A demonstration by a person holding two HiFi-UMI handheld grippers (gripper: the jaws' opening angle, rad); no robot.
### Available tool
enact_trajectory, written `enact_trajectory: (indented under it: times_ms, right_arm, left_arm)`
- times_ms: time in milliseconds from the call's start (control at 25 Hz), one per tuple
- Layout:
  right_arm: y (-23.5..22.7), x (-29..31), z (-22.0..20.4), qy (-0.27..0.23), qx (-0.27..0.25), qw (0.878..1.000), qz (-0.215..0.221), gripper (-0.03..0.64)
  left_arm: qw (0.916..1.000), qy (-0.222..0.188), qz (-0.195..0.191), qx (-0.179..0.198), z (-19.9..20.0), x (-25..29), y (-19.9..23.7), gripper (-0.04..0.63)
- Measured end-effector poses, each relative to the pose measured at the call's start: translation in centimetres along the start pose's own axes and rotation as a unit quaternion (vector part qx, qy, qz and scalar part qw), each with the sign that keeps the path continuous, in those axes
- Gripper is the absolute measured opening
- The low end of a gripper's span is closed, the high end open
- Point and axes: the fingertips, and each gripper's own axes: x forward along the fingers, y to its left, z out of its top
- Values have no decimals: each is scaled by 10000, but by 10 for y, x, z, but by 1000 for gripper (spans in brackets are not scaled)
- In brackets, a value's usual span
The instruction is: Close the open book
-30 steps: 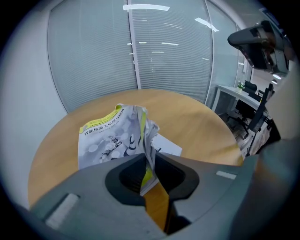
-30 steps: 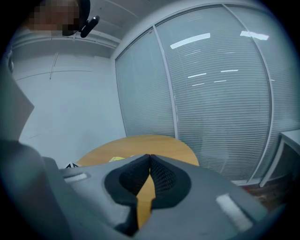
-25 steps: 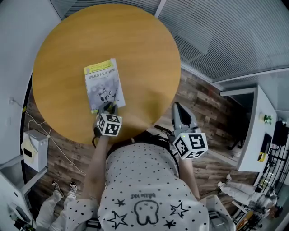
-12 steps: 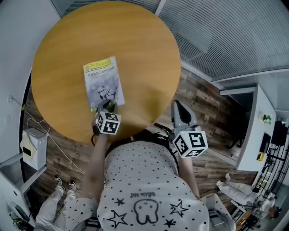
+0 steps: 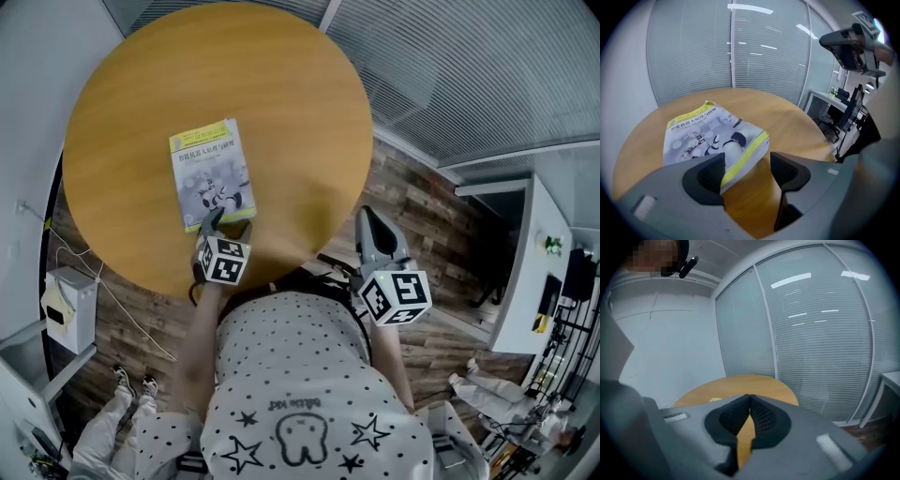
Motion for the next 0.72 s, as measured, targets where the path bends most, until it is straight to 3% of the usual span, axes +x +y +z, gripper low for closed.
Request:
enact_trajectory:
  times_ms: [720]
  right_arm:
    - [-12, 1, 14, -74, -90, 9999, -61, 3]
  left_arm:
    - [9965, -432, 307, -654, 20, -23, 29, 310]
